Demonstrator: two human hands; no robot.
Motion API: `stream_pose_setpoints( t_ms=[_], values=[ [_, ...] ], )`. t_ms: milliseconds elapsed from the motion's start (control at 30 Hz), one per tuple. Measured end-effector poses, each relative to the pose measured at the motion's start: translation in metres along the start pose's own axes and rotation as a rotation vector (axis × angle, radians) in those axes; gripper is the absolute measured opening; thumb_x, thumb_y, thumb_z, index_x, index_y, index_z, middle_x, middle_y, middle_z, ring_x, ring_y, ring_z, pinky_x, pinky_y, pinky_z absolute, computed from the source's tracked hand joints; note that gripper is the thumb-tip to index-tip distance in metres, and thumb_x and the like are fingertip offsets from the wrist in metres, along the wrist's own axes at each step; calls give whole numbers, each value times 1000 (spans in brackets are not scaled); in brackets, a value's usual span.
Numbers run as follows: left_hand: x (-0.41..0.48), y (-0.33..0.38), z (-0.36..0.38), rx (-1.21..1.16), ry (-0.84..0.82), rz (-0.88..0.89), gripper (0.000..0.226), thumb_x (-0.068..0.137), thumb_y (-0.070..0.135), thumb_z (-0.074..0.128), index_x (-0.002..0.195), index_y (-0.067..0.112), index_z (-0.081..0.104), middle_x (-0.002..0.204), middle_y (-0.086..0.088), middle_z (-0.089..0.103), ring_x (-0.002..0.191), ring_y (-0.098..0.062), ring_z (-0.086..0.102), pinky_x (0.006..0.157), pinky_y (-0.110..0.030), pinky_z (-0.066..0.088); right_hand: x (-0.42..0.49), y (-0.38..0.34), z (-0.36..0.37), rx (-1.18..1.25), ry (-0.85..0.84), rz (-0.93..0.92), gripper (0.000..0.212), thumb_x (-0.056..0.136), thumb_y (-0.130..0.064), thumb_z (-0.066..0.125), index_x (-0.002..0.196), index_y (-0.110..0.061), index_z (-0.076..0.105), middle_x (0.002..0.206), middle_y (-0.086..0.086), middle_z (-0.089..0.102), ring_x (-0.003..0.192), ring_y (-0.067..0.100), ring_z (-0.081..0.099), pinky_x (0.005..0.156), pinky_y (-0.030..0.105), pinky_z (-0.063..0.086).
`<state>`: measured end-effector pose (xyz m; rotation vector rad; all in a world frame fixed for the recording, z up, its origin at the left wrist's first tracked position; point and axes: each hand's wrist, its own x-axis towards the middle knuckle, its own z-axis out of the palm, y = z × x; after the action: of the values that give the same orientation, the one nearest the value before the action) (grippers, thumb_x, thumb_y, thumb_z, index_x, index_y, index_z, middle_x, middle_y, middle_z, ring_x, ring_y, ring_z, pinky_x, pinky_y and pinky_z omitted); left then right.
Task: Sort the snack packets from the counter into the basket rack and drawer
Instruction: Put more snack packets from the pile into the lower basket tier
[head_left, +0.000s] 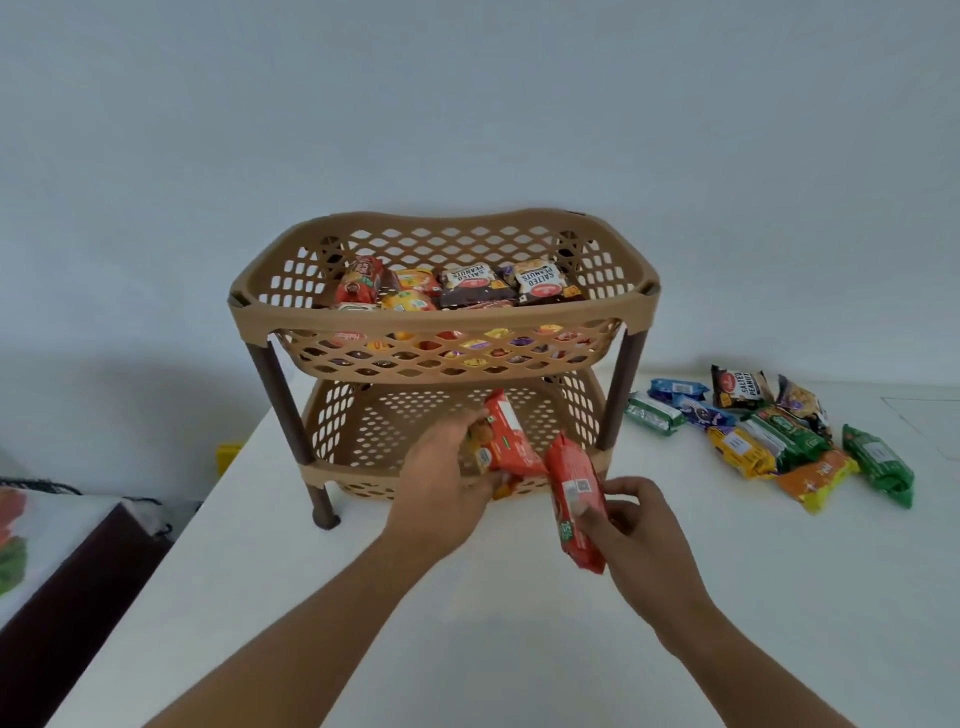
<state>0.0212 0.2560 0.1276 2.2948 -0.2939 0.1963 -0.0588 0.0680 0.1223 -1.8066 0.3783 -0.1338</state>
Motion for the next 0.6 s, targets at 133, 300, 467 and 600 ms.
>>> stream_pose_setpoints(
  t_ms=[133,300,467,600],
  values=[
    [30,-15,-17,-5,12,-31,65,79,23,80,135,27,48,130,6,56,123,-12,49,101,-33,47,30,-16,20,-273,-22,-333,20,93,-28,63,101,-31,45,94,-9,66,75,11,66,56,27,53],
    [51,-34,-11,66,-33,69,59,79,25,78,132,26,51,128,6,59,122,-13,52,103,-38,46,82,-25,43,-689,-13,-556,18,93,-15,60,98,-32,61,129,3,55,119,23,53,78,35,58],
    [85,-56,4,153,2,33,58,80,30,73,133,24,50,128,0,61,119,-23,56,100,-42,48,123,-22,61,-820,-3,-545,20,89,-17,60,101,-26,74,126,6,60,105,28,61,83,37,56],
    [120,-61,25,268,-42,-8,54,86,36,66,135,23,51,137,-3,55,126,-27,50,106,-43,43,151,-16,69,-956,-62,-390,26,89,-19,56,109,-27,72,126,10,58,101,28,62,83,37,56]
  ],
)
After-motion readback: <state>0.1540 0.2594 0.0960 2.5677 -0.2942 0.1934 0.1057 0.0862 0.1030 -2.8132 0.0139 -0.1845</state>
